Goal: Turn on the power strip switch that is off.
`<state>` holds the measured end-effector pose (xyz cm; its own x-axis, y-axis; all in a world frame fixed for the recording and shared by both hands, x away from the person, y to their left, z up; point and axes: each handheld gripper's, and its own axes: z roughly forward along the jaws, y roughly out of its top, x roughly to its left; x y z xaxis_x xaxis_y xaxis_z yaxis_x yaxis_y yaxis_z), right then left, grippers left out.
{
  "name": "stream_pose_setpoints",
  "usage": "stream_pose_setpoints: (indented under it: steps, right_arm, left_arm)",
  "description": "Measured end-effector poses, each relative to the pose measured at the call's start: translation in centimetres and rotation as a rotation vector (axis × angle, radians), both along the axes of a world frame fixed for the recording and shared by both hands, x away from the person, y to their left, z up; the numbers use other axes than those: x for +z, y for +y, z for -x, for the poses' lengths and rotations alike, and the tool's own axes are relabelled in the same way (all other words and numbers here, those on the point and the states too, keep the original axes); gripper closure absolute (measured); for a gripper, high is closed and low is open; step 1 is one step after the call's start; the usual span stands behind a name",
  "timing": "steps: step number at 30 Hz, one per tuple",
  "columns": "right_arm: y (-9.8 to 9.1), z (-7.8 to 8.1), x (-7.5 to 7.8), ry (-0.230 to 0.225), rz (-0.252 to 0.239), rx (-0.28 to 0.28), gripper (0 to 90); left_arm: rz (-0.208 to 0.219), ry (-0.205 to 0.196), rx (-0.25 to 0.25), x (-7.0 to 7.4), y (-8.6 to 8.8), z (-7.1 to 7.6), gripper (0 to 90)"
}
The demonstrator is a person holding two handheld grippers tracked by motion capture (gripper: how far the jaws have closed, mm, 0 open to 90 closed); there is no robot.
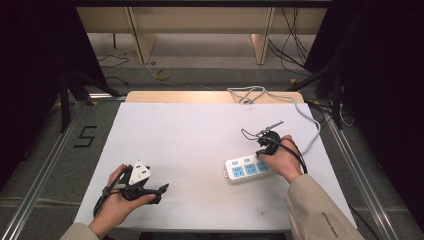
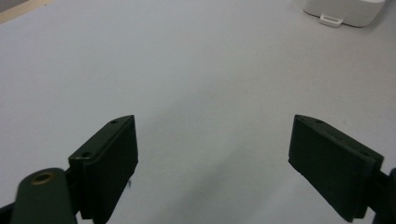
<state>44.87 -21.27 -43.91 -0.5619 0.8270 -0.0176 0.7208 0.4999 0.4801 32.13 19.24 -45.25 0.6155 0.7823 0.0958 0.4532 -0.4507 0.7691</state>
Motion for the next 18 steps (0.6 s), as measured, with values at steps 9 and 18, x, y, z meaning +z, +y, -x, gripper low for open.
stream_pose_setpoints:
  steps: [9, 18]
  right_arm:
    - [-0.08, 0.03, -0.01, -0.001, -0.006, -0.002, 90.0]
    - [-0.13, 0.08, -0.03, -0.003, -0.012, -0.003, 90.0]
  left_arm:
    - [0.001, -0.002, 0.001, 0.02, 0.01, 0.0, 15.3]
    - [0.002, -0.001, 0.0, 0.02, 0.01, -0.04, 15.3]
